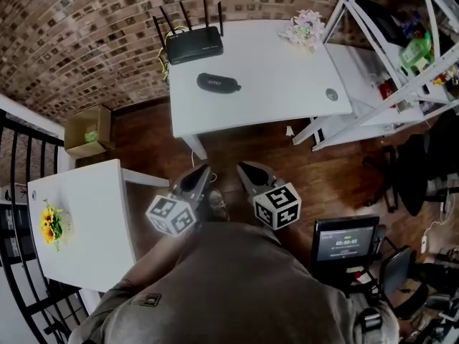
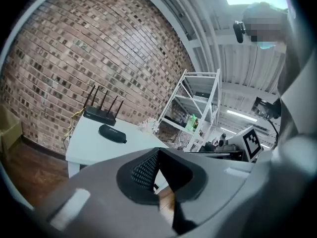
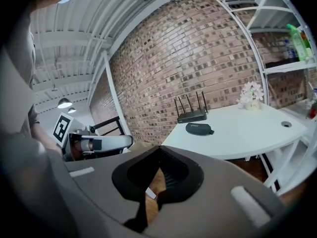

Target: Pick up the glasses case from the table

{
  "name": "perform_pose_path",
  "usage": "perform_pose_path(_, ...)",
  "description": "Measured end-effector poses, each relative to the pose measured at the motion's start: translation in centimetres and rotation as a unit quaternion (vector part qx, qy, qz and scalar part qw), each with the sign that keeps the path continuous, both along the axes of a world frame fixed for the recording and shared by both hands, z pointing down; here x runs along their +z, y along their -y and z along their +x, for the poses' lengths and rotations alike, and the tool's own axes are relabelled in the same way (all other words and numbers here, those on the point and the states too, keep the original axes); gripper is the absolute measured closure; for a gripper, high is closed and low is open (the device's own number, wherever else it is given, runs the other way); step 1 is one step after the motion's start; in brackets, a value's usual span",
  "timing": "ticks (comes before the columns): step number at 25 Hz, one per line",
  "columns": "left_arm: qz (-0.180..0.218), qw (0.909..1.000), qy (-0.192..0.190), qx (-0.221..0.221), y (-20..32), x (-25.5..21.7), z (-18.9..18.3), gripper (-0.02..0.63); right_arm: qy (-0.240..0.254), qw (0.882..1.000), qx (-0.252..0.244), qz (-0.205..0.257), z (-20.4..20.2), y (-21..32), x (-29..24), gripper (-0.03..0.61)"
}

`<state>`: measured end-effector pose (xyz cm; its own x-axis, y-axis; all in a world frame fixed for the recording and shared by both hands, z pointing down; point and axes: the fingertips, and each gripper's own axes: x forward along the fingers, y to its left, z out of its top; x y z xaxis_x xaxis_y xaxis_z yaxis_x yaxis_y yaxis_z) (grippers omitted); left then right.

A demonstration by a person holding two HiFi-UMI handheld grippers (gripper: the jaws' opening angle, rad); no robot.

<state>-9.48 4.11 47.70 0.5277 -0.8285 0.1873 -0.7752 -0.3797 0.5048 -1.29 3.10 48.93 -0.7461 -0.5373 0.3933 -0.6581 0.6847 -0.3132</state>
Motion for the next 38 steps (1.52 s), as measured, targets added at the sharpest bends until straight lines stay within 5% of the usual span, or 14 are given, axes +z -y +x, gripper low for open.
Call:
perform_pose_path(17,-0.018,0.9988,0.024,0.04,11.6,3.1,-4.1,0.612,-0.039,0.999,0.015,-0.019,-4.1,11.0,2.0,0.566)
perform_pose_path(30,-0.013,0.994,0.108,0.006,21.8,4.8,-3.7,0.612,-0.011,0.999,-0.032,-0.029,-2.1,20.8,3.3,0.566)
perform_pose_path(38,-0.016,0.9847,0.171,0.033,26.5,6.3,-3.6,0.612,-0.006,0.998,-0.048,-0.045,-1.2,24.7,3.9,0.566)
